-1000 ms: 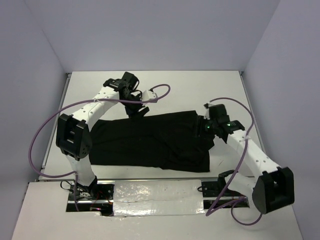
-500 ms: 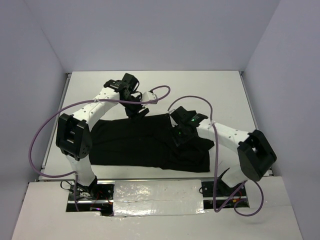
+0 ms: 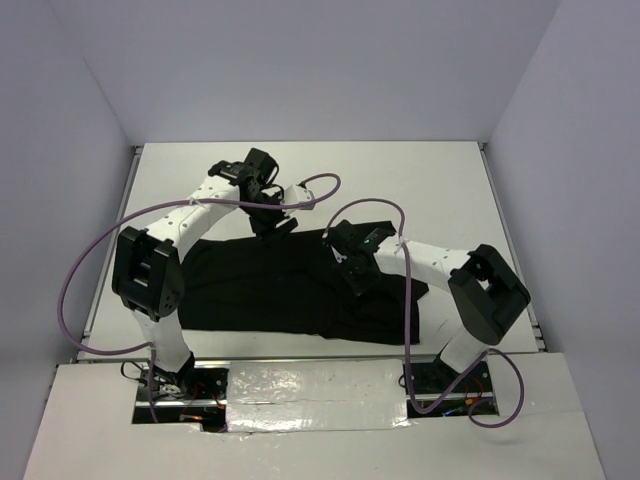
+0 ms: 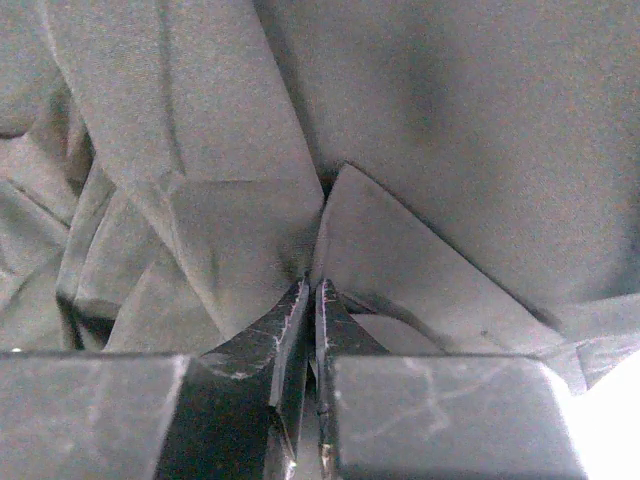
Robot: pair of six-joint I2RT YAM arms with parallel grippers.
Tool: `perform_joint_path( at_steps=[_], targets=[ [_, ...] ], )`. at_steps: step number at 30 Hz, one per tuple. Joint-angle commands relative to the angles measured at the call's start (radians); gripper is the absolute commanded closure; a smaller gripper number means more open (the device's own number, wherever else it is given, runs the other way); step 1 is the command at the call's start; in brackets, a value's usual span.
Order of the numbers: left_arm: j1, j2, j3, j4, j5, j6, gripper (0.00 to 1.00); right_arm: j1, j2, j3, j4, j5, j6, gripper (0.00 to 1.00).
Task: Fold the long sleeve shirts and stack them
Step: Fold the shirt
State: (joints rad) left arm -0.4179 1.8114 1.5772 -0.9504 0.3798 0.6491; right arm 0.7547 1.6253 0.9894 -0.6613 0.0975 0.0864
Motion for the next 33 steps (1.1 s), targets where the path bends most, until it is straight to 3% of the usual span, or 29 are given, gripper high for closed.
perform_joint_path(
  at_steps=[1, 6, 8, 15, 16, 19, 23, 28, 33],
  targets=[
    [-0.004, -0.03, 0.01, -0.01, 0.01, 0.003, 0.32, 0.005, -0.057, 0.051, -0.029, 0.015, 0.027, 0.9],
    [-0.005, -0.027, 0.017, -0.011, 0.022, 0.003, 0.32, 0.005, -0.107, 0.057, -0.069, -0.027, 0.053, 0.92],
    [-0.005, -0.024, 0.024, -0.011, 0.03, 0.0, 0.33, 0.005, -0.134, 0.048, -0.07, -0.031, 0.065, 1.0],
    [-0.018, -0.018, 0.058, 0.004, 0.083, -0.04, 0.4, 0.002, -0.229, 0.031, -0.07, -0.024, 0.102, 1.0],
    [-0.019, -0.017, 0.064, 0.002, 0.093, -0.051, 0.42, 0.002, -0.232, 0.029, -0.072, -0.018, 0.108, 1.0],
    [-0.027, -0.007, 0.102, -0.01, 0.149, -0.092, 0.62, 0.002, -0.286, 0.008, -0.057, 0.043, 0.177, 1.0],
    [-0.033, -0.007, 0.145, -0.024, 0.331, -0.146, 0.71, 0.002, -0.485, -0.098, 0.102, 0.09, 0.239, 1.0],
    [-0.111, 0.049, 0.182, -0.073, 0.344, -0.14, 0.69, 0.0, -0.47, -0.169, 0.175, 0.022, 0.26, 0.92],
    [-0.182, 0.111, 0.15, -0.016, 0.375, -0.192, 0.66, 0.001, -0.418, -0.253, 0.259, 0.016, 0.337, 0.88]
  ],
)
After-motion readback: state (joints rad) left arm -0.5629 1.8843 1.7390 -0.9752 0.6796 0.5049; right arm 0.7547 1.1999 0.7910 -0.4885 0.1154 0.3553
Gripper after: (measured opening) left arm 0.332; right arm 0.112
